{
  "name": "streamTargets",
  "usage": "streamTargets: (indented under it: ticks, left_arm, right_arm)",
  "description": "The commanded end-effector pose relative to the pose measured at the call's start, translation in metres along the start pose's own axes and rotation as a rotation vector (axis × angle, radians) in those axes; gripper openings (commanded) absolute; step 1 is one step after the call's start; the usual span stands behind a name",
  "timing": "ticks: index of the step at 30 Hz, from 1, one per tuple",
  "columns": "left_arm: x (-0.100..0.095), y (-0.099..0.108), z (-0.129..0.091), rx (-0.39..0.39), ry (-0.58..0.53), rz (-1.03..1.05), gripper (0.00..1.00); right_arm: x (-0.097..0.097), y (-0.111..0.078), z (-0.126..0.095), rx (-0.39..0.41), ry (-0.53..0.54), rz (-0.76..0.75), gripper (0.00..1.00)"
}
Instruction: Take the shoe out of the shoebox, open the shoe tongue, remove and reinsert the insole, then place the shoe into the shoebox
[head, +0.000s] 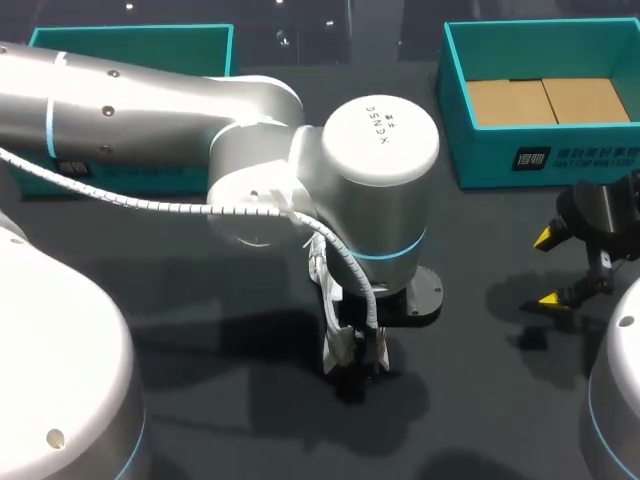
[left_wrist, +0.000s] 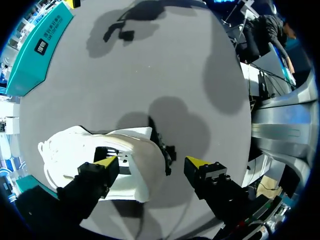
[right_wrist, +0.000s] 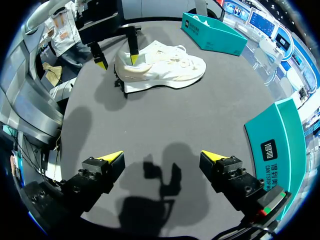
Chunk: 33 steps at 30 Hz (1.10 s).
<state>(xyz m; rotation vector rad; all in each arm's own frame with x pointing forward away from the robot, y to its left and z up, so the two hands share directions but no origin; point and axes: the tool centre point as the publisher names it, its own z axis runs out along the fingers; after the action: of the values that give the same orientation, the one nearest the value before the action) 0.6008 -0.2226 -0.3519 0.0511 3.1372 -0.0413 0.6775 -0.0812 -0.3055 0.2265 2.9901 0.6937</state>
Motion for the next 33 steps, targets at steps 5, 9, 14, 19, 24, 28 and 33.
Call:
streamTargets:
  ticks: [5,9,14,19,24,28,33]
  left_arm:
    - [0.004,0.005,0.014,0.021,-0.015,-0.005,0.76]
    - [0.005,0.006,0.020,0.026,-0.019,-0.009,0.67]
    - [0.006,0.007,0.025,0.035,-0.023,-0.015,0.55]
    - [0.007,0.007,0.031,0.040,-0.031,-0.020,0.60]
    - [0.009,0.006,0.036,0.045,-0.032,-0.023,0.60]
    - [0.010,0.006,0.041,0.041,-0.029,-0.031,0.44]
    - [0.010,0.008,0.041,0.038,-0.020,-0.038,0.00]
  right_arm:
    - [0.002,0.000,0.000,0.002,-0.004,0.000,1.00]
    - [0.002,0.000,0.000,0.002,-0.004,0.000,1.00]
    - [0.002,0.000,0.000,0.002,-0.004,0.000,1.00]
    - [0.002,0.000,0.000,0.002,-0.004,0.000,1.00]
    - [0.002,0.000,0.000,0.002,-0.004,0.000,1.00]
    - [0.002,0.000,0.000,0.002,-0.004,0.000,1.00]
    - [0.002,0.000,0.000,0.002,-0.004,0.000,1.00]
